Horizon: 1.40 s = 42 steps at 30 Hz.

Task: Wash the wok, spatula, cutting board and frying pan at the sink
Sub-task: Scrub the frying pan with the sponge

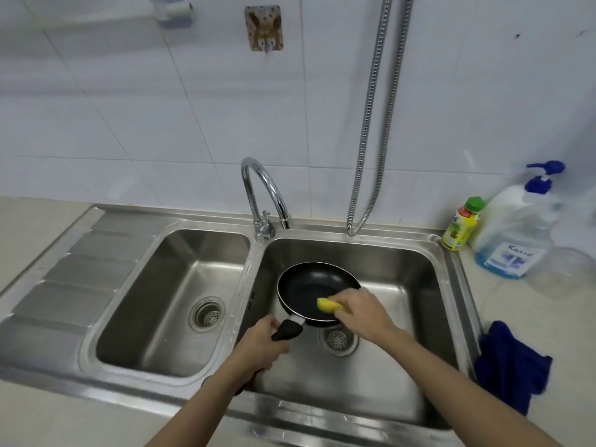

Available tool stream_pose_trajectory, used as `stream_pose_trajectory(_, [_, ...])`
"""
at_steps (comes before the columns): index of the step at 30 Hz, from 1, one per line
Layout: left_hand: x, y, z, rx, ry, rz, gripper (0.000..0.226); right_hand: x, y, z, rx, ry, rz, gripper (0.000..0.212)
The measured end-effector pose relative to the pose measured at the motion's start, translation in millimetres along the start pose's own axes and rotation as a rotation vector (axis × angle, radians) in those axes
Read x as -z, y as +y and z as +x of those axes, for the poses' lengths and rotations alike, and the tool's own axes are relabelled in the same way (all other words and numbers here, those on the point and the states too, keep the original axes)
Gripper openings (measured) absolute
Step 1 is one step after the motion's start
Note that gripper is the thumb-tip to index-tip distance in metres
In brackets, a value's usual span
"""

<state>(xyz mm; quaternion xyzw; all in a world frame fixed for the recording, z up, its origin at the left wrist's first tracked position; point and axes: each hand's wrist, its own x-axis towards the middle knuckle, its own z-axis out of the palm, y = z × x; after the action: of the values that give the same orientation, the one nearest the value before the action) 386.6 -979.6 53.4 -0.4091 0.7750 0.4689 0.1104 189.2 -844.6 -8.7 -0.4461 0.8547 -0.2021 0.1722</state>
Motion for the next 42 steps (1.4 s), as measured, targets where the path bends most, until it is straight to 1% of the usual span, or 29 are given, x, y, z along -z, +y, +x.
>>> stream_pose_trajectory(1, [-1, 0, 2, 0.031, -0.031, -0.082, 0.019, -1, 3, -4, -0.006, 0.173, 0.07, 0.047])
stream_pose_trajectory(3, [0, 2, 4, 0.093, -0.085, -0.246, 0.013, 2, 4, -12, -0.061, 0.484, 0.287, 0.041])
stream_pose_trajectory(4, [1, 2, 5, 0.113, -0.112, -0.331, 0.008, 4, 4, -16, -0.103, 0.583, 0.384, 0.04])
stream_pose_trajectory(5, [3, 4, 4, 0.13, -0.138, -0.406, 0.005, 4, 3, -19, -0.136, 0.631, 0.452, 0.041])
stream_pose_trajectory(6, [5, 5, 3, 0.148, -0.165, -0.458, 0.006, 3, 2, -23, -0.148, 0.64, 0.483, 0.042])
stream_pose_trajectory(8, [8, 6, 1, 0.161, -0.234, -0.466, 0.013, -3, -4, -28, -0.098, 0.596, 0.46, 0.042])
stream_pose_trajectory(11, [6, 6, -4, 0.072, -0.332, -0.387, 0.016, -14, -25, -34, 0.068, 0.555, 0.33, 0.041])
stream_pose_trajectory(13, [0, 7, -8, -0.02, -0.329, -0.309, 0.018, -19, -39, -31, 0.134, 0.549, 0.154, 0.043])
stream_pose_trajectory(16, [-6, 5, -15, -0.123, -0.279, -0.197, 0.02, -15, -48, -19, 0.151, 0.501, -0.07, 0.044])
stream_pose_trajectory(18, [-4, 0, -19, -0.183, -0.266, -0.128, 0.017, -7, -45, -7, 0.179, 0.444, -0.112, 0.045])
stream_pose_trajectory(19, [-2, -3, -20, -0.205, -0.271, -0.105, 0.018, -2, -40, 0, 0.174, 0.405, -0.066, 0.045])
stream_pose_trajectory(20, [0, -6, -23, -0.217, -0.285, -0.105, 0.019, 6, -35, 8, 0.136, 0.37, 0.018, 0.047])
stream_pose_trajectory(22, [-3, -10, -30, -0.213, -0.331, -0.19, 0.02, 18, -16, 24, -0.002, 0.328, 0.173, 0.057])
stream_pose_trajectory(23, [-6, -11, -33, -0.217, -0.35, -0.245, 0.02, 22, -5, 30, -0.078, 0.323, 0.21, 0.062])
stream_pose_trajectory(24, [-9, -12, -34, -0.22, -0.354, -0.292, 0.021, 26, 4, 34, -0.138, 0.312, 0.227, 0.063])
stream_pose_trajectory(26, [-12, -11, -33, -0.213, -0.351, -0.368, 0.025, 30, 18, 35, -0.208, 0.3, 0.236, 0.051])
stream_pose_trajectory(27, [-12, -9, -31, -0.207, -0.356, -0.406, 0.025, 30, 22, 32, -0.25, 0.321, 0.251, 0.044])
stream_pose_trajectory(28, [-12, -8, -29, -0.2, -0.363, -0.44, 0.024, 29, 24, 26, -0.307, 0.348, 0.287, 0.041])
stream_pose_trajectory(30, [-11, -6, -25, -0.176, -0.367, -0.502, 0.02, 17, 25, 9, -0.38, 0.415, 0.417, 0.043])
stream_pose_trajectory(32, [-10, -3, -20, -0.132, -0.353, -0.568, 0.019, 0, 15, -14, -0.333, 0.465, 0.529, 0.051])
stream_pose_trajectory(33, [-9, 0, -18, -0.112, -0.348, -0.596, 0.018, -10, 9, -27, -0.287, 0.471, 0.536, 0.054])
stream_pose_trajectory(34, [-9, 2, -15, -0.095, -0.347, -0.622, 0.019, -18, 0, -39, -0.242, 0.476, 0.487, 0.054])
stream_pose_trajectory(36, [-9, 7, -11, -0.074, -0.349, -0.641, 0.019, -22, -26, -57, -0.098, 0.492, 0.355, 0.05])
stream_pose_trajectory(38, [-10, 10, -10, -0.068, -0.367, -0.609, 0.019, -18, -51, -61, 0.048, 0.5, 0.238, 0.045])
stream_pose_trajectory(40, [-12, 13, -13, -0.081, -0.403, -0.535, 0.019, -11, -58, -47, 0.177, 0.484, 0.044, 0.043])
stream_pose_trajectory(42, [-12, 17, -16, -0.087, -0.439, -0.448, 0.02, 1, -59, -23, 0.247, 0.436, -0.111, 0.042])
